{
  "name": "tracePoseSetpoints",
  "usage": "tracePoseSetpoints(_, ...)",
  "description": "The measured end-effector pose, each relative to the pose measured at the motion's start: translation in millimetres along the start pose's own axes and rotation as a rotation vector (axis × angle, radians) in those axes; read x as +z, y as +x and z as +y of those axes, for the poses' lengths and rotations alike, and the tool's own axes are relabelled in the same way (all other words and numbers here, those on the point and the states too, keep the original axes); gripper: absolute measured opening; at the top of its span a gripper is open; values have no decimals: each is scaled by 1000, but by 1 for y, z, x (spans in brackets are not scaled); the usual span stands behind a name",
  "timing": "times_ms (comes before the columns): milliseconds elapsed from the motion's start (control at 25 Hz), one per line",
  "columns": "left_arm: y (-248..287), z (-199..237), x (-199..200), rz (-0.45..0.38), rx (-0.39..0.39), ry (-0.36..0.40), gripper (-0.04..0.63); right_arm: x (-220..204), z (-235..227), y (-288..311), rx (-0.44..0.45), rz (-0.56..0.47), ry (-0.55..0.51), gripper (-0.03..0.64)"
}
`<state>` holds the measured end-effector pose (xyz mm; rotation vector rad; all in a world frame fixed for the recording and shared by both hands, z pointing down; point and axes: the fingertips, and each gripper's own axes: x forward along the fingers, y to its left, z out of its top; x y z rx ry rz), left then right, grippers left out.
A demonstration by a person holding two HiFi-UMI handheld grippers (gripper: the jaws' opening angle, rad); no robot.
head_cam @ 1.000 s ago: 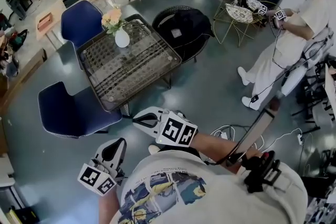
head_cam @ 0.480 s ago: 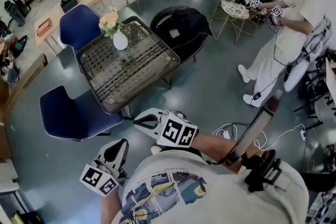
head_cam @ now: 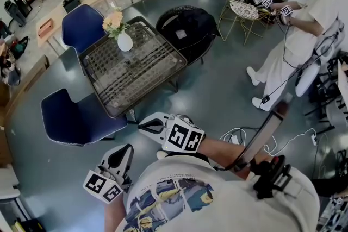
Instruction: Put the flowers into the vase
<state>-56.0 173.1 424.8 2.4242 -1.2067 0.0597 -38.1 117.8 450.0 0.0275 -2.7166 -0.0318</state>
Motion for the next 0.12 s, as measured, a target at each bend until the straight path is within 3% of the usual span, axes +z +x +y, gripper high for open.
tracePoseSetpoints(120,0,5,-1,4,0,-1,9,0,-3,5,0,-1,3,9)
